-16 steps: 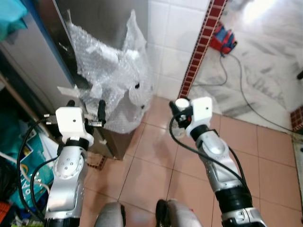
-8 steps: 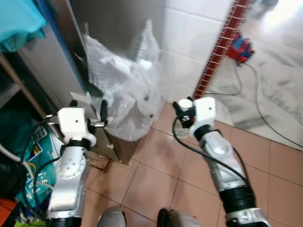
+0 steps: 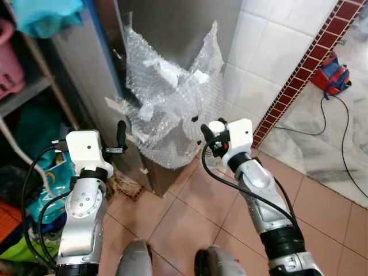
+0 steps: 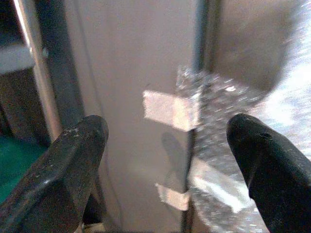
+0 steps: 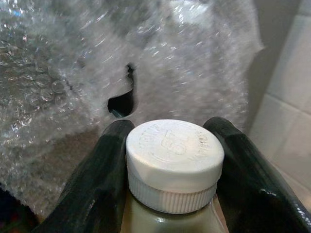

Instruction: Restocking fridge

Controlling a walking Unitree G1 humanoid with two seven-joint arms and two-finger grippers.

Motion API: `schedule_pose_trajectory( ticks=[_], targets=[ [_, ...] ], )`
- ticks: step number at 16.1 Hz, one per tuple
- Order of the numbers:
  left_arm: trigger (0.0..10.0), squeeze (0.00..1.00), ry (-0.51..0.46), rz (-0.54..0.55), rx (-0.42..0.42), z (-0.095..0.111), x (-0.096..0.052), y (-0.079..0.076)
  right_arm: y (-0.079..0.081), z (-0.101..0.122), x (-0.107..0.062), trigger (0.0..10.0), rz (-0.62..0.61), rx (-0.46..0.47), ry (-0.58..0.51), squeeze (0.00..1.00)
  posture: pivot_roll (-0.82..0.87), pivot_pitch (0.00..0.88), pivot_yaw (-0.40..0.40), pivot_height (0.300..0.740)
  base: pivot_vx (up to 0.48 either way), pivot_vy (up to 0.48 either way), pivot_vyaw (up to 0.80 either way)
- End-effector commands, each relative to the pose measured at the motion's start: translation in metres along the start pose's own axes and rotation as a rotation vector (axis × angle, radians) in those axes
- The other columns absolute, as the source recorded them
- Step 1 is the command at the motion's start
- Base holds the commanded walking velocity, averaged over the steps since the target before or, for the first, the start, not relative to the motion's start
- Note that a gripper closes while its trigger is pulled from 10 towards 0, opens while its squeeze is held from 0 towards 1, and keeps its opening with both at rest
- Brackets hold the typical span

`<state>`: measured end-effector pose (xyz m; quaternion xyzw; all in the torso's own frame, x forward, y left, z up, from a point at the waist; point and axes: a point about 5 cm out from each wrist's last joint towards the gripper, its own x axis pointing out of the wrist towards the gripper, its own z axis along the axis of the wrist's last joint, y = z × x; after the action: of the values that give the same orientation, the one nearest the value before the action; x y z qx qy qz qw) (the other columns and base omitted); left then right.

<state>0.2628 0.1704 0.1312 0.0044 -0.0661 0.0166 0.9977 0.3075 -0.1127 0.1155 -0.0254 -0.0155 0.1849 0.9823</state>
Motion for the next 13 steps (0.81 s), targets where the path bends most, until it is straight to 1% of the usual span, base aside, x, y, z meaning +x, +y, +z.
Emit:
schedule_pose_trajectory(
  ticks=[1,3,5,7,8,9,11,13],
  targets=[
    [10.0,0.00,0.010,-0.017,0.000,-0.001,0.001,-0.002,-0.006,0.005,-0.001,10.0,-0.020,-0.015,-0.022,0.00,0.05,0.137,-0.022,0.740,0.000,0.000,0.00],
    [10.0,0.00,0.031,-0.092,-0.021,-0.003,0.002,-0.005,-0.007,0.006,0.000,10.0,-0.022,-0.017,-0.023,0.00,0.05,0.140,-0.024,0.740,0.000,0.000,0.00],
    [10.0,0.00,0.056,-0.087,-0.036,-0.005,0.004,0.004,-0.007,0.005,0.000,10.0,-0.024,-0.024,-0.022,0.00,0.05,0.140,-0.024,0.740,0.000,0.000,0.00],
    [10.0,0.00,0.075,-0.063,-0.060,-0.006,0.011,0.016,-0.007,0.006,0.002,10.0,-0.024,-0.029,-0.023,0.00,0.06,0.146,-0.027,0.740,0.000,0.000,0.00],
    [10.0,0.00,0.071,-0.068,-0.068,-0.004,0.016,0.019,-0.008,0.008,0.003,10.0,-0.022,-0.035,-0.025,0.00,0.06,0.150,-0.027,0.740,0.000,0.000,0.00],
    [10.0,0.00,0.062,-0.090,-0.056,-0.001,0.022,0.021,-0.007,0.010,0.005,10.0,-0.018,-0.044,-0.031,0.00,0.06,0.154,-0.026,0.740,0.000,0.000,0.00],
    [10.0,0.00,0.060,-0.105,-0.047,-0.001,0.029,0.020,-0.004,0.012,0.006,10.0,-0.015,-0.052,-0.037,0.00,0.05,0.166,-0.021,0.740,0.000,0.000,0.00],
    [10.0,0.00,0.055,-0.137,-0.069,0.001,0.034,0.016,0.000,0.015,0.007,10.0,-0.005,-0.058,-0.047,0.00,0.05,0.173,-0.012,0.740,0.000,0.000,0.00]
  ],
)
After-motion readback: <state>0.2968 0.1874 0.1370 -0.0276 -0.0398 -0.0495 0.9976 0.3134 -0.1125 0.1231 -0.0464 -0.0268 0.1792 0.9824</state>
